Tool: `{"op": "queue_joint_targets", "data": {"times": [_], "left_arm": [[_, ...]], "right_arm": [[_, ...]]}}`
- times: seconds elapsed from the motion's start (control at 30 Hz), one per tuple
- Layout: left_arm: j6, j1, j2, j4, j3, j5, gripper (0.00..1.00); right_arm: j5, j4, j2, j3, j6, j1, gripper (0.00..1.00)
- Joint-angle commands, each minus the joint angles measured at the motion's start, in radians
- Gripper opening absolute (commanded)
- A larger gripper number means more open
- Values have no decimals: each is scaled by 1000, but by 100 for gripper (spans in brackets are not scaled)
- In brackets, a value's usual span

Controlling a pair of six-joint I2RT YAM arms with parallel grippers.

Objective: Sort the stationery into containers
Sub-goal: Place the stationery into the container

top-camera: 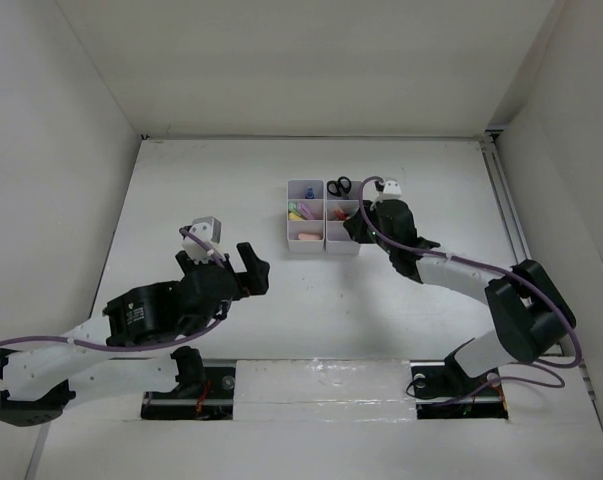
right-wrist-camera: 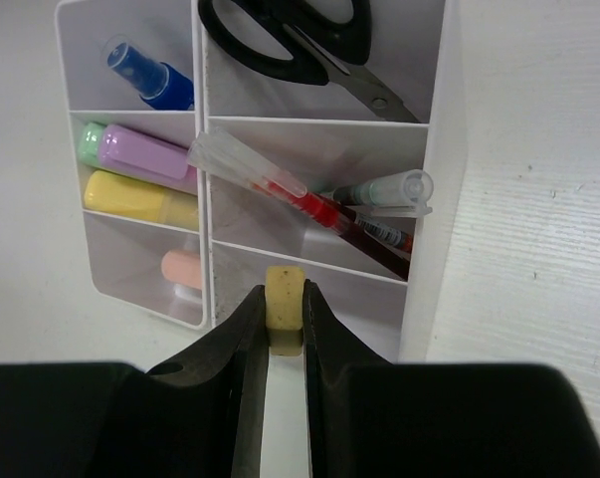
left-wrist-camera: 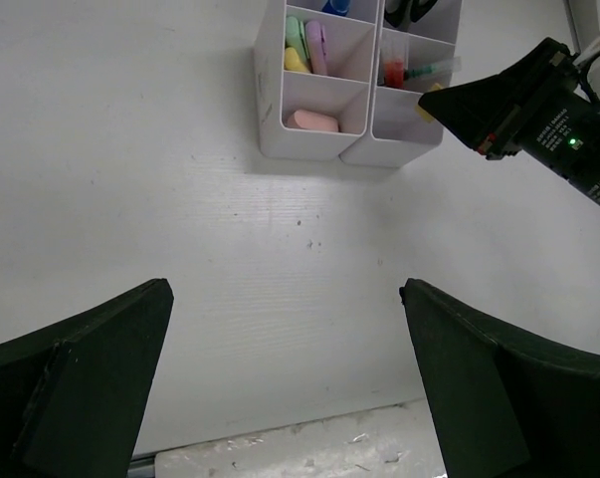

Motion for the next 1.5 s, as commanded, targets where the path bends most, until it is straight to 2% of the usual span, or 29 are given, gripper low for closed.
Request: {"op": "queue_joint_targets", "data": {"times": [0.0, 0.13, 0.37, 0.6, 0.77, 0.83, 1.07, 1.2, 1.27, 1.3, 1.37, 1.4, 1.47], "left_arm": [[55, -1, -3, 34, -4, 16, 100], [55, -1, -3, 43, -13, 16, 100], [55, -1, -13, 43, -13, 16, 100], [55, -1, -35, 43, -13, 16, 100], [55, -1, -35, 43, -13, 16, 100], [64, -1, -35, 43, -13, 16, 100], [64, -1, -44, 52, -13, 25, 100], [64, -1, -53, 52, -13, 25, 100], [55, -1, -53, 52, -13, 14, 100], [40, -1, -53, 37, -13, -1, 100], [12, -1, -53, 3, -4, -23, 100], [-18, -1, -41, -10, -4, -45, 100], [-55, -1, -29, -59, 19, -72, 100]], "right_arm": [[7, 56, 4, 1, -13, -10, 0], [7, 56, 13, 1, -13, -19, 1], [-2, 56, 32, 1, -3, -19, 11], [-24, 56, 32, 1, -3, -19, 29], [-24, 56, 9, 1, 6, -19, 48], [-24, 56, 9, 1, 6, -19, 52], [-36, 56, -10, 1, 6, -19, 53], [-59, 56, -74, -8, 6, -10, 53], [-59, 23, -127, -8, 6, 4, 58], [-47, 7, -146, -8, 6, 19, 60], [-21, -36, -207, 10, -6, 47, 73], [-4, -109, -227, 22, -6, 58, 78], [83, -210, -266, 75, -19, 101, 100]]}}
